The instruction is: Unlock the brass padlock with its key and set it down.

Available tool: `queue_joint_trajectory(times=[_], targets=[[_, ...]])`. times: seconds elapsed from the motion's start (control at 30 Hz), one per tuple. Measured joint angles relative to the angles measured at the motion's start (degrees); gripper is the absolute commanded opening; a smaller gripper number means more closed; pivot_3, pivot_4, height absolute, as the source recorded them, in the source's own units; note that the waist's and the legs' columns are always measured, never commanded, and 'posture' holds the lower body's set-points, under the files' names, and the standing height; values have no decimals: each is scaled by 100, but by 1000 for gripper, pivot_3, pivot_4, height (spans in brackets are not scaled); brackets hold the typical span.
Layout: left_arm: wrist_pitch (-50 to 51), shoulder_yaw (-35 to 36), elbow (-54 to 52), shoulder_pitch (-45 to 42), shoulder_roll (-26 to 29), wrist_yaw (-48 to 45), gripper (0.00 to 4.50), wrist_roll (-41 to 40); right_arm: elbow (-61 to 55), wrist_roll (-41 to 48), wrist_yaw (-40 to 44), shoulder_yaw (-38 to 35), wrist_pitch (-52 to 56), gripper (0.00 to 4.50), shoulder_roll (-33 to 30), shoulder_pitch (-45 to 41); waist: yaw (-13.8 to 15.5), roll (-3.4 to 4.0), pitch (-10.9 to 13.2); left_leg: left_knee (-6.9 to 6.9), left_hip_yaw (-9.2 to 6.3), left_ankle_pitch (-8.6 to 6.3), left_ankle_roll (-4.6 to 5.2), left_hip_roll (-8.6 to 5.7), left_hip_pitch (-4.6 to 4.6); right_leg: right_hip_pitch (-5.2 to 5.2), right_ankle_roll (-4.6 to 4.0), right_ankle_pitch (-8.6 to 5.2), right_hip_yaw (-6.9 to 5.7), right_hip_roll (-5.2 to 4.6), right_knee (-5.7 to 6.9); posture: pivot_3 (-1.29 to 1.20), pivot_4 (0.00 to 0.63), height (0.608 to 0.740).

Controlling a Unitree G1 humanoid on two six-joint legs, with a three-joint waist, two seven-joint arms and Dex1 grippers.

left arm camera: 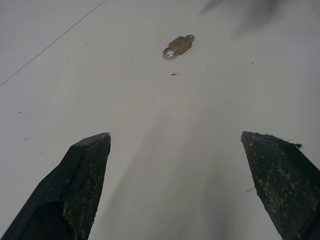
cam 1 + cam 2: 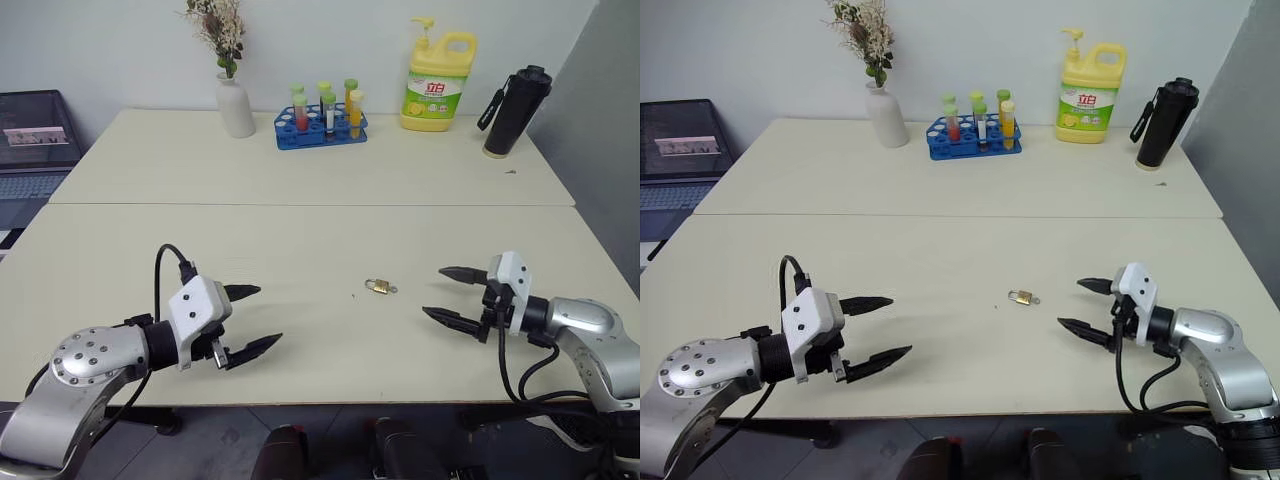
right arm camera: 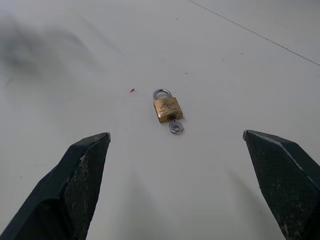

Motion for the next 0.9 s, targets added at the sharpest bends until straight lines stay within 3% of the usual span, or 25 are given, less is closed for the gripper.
queue_joint_trajectory(times=[0.9], targets=[[-793,-391,279,-198,-306,-87,4336,404,103,-426,101,311,-305,4491,127,-83,2,0,0,1,1,0,0,0,0,0,0,0,0,1,1,0,150,740]])
